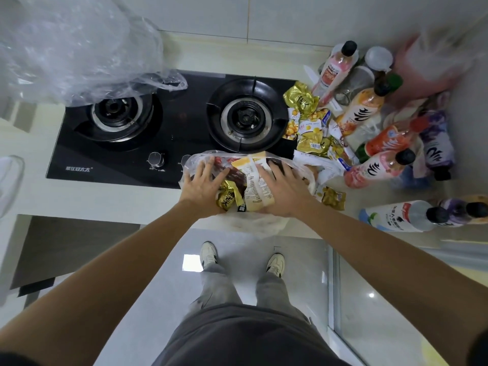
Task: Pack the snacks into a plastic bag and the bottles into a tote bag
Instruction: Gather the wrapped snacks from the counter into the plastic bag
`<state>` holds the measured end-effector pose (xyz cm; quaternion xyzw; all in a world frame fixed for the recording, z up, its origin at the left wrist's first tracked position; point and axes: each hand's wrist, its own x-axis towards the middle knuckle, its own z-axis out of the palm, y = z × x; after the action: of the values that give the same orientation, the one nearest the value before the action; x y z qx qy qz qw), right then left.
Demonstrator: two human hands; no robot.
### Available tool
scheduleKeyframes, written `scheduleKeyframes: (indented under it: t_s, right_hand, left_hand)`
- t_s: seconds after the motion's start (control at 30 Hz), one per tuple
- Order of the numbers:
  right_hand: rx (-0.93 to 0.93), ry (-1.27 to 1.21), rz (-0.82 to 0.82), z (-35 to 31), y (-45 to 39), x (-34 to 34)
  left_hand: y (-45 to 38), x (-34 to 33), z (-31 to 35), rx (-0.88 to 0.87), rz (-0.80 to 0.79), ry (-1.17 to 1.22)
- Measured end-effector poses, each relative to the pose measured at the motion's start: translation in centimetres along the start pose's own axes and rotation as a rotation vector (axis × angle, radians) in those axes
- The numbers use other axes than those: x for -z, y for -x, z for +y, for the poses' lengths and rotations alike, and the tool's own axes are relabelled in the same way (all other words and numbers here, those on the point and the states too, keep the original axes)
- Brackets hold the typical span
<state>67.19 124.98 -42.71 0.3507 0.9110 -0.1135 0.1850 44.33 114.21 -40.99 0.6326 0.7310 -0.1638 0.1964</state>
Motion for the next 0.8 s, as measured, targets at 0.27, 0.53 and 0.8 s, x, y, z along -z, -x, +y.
scheduleKeyframes:
  t_s: [0.27,0.53,0.8]
  right_hand:
    - [0.009,-0.086,0.015,-0.7,2.9,1.2]
    - [0.068,-0.218,0.382,0.8,9.0,1.1]
    - [-0.216,-0.337,0.360,7.2,13.6,-2.5]
  left_hand:
    - [2.4,-0.1,-0.1,-0.056,0.103,-0.003]
    - [4.5,2.1,3.8,-0.174,0.377,0.039]
    - [4.4,2.6,15.3,-0.520,0.411,0.046]
